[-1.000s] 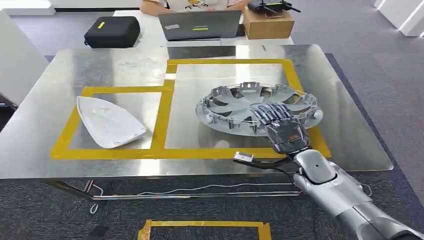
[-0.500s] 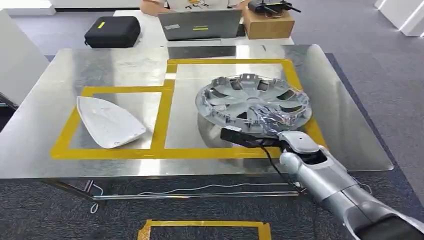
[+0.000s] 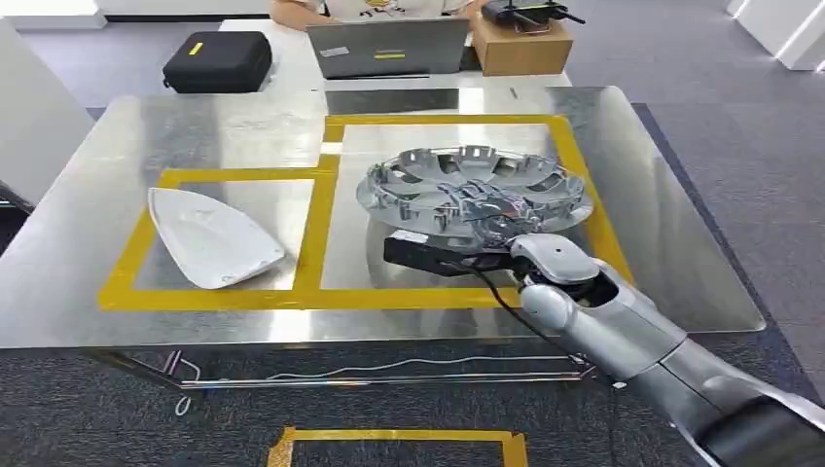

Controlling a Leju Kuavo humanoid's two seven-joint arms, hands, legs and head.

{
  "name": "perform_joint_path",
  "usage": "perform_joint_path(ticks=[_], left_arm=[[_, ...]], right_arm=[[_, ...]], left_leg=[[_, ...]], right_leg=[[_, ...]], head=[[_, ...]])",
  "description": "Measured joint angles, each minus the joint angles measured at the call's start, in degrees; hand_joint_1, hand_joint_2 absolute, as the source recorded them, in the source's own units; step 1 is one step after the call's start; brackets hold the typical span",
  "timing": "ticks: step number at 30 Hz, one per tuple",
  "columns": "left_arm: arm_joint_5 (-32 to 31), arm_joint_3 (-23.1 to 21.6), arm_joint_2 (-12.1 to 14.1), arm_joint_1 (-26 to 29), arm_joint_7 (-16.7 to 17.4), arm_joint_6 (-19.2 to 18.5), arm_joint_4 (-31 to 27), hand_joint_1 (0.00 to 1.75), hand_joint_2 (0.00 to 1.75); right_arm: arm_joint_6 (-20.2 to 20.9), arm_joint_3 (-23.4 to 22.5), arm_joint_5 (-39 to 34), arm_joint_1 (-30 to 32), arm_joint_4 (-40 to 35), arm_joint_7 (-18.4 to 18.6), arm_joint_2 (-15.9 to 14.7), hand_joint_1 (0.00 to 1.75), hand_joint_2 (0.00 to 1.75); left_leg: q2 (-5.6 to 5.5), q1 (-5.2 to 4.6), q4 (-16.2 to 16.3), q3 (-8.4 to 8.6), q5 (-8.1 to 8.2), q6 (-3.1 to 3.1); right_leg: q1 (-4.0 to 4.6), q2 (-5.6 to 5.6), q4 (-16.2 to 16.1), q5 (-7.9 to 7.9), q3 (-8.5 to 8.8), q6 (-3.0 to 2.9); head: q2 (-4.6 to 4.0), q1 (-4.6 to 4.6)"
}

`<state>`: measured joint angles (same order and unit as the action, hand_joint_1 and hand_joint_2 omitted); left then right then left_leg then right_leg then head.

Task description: Take the parts from the cabinet and place them on the table.

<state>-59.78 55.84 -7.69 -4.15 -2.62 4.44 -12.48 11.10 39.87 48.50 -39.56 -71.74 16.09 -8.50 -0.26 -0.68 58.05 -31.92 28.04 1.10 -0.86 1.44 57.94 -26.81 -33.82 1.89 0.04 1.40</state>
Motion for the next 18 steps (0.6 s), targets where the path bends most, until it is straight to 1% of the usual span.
perform_joint_path(ticks=[3, 7, 14, 17, 18], left_arm=[[0.0, 0.0, 0.0, 0.0, -0.1, 0.0, 0.0, 0.00, 0.00], [0.0, 0.5, -0.1, 0.1, -0.1, 0.0, 0.0, 0.00, 0.00], [0.0, 1.5, -0.4, 0.2, -0.2, -0.2, 0.0, 0.00, 0.00], [0.0, 1.7, -0.6, 0.2, -0.2, -0.3, 0.0, 0.00, 0.00], [0.0, 1.9, -0.7, 0.2, -0.2, -0.3, 0.0, 0.00, 0.00]], right_arm=[[0.6, 1.6, 0.5, -0.9, -1.4, 0.4, -0.6, 0.00, 1.75], [2.3, 4.9, 3.6, -2.6, -3.7, 1.8, -2.0, 0.00, 1.75], [4.8, 9.8, 12.1, -4.2, -7.5, 5.4, -4.0, 0.00, 1.75], [4.7, 11.4, 18.4, -4.1, -9.5, 7.5, -4.7, 0.00, 1.75], [4.5, 11.7, 20.9, -3.9, -10.4, 8.2, -4.9, 0.00, 0.00]], left_leg=[[0.00, -0.01, 0.0, 0.00, 0.00, 0.00], [0.00, -0.01, 0.0, 0.01, 0.00, 0.00], [0.00, -0.01, 0.0, 0.01, 0.00, 0.00], [0.00, -0.01, 0.0, 0.01, 0.00, 0.00], [0.00, -0.01, 0.0, 0.01, 0.00, 0.00]], right_leg=[[0.00, -0.01, 0.0, 0.00, 0.00, 0.00], [0.00, -0.01, 0.0, 0.01, 0.00, 0.00], [0.00, -0.01, 0.0, 0.02, 0.00, 0.00], [0.00, 0.00, 0.0, 0.02, 0.00, 0.00], [0.00, 0.02, 0.0, 0.02, -0.01, 0.00]], head=[[0.00, -0.02], [0.00, -0.02], [0.00, -0.02], [0.00, -0.02], [0.00, -0.02]])
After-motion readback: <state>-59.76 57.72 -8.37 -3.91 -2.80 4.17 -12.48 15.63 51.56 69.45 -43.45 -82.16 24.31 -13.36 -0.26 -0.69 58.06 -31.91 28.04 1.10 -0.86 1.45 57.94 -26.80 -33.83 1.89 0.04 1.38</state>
